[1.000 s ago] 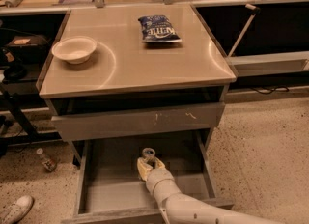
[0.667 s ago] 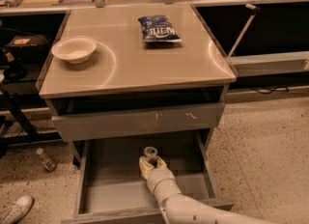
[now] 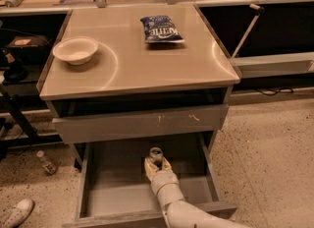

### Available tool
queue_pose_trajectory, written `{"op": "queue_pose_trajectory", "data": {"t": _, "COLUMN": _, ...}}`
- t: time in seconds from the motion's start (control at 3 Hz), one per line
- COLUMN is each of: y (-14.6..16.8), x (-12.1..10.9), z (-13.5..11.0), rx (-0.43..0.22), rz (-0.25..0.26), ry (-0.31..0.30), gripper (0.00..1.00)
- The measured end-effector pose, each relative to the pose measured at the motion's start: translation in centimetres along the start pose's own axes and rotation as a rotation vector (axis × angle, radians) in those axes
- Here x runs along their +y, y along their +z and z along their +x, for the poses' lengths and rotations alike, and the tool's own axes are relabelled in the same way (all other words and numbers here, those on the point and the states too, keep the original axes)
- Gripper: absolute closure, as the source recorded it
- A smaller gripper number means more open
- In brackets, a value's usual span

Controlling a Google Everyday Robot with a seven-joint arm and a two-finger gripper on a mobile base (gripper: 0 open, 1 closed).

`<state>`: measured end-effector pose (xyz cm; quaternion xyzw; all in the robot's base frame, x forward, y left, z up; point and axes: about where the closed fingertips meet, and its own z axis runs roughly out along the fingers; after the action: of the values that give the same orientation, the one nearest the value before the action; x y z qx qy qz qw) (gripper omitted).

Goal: Place redbull can into middle drawer

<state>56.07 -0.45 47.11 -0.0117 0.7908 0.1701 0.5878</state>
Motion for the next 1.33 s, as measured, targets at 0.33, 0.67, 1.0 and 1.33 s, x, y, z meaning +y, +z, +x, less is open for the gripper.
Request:
{"op": "queue_pose_trajectory", "data": {"t": 0.33, "y": 0.7, "x": -0.4, "z": 0.2, "rx": -0.023, "rz": 0.010, "ry": -0.010, "gripper": 1.00}}
{"op": "queue_pose_trajectory", "data": {"t": 0.67, "y": 1.2, "x": -0.8, "z": 0.2, "rx": -0.033, "rz": 0.018, "ry": -0.034, "gripper": 1.00}}
{"op": "queue_pose_trajectory", "data": {"t": 1.0, "y": 1.3, "x": -1.4, "z": -0.4, "rx": -0.032, "rz": 0.025, "ry": -0.061, "gripper": 1.00}}
{"op": "queue_pose_trajectory", "data": {"t": 1.33, "y": 1.2, "x": -1.9, "z": -1.5, "rx": -0.019, "rz": 0.022, "ry": -0.098, "gripper": 1.00}}
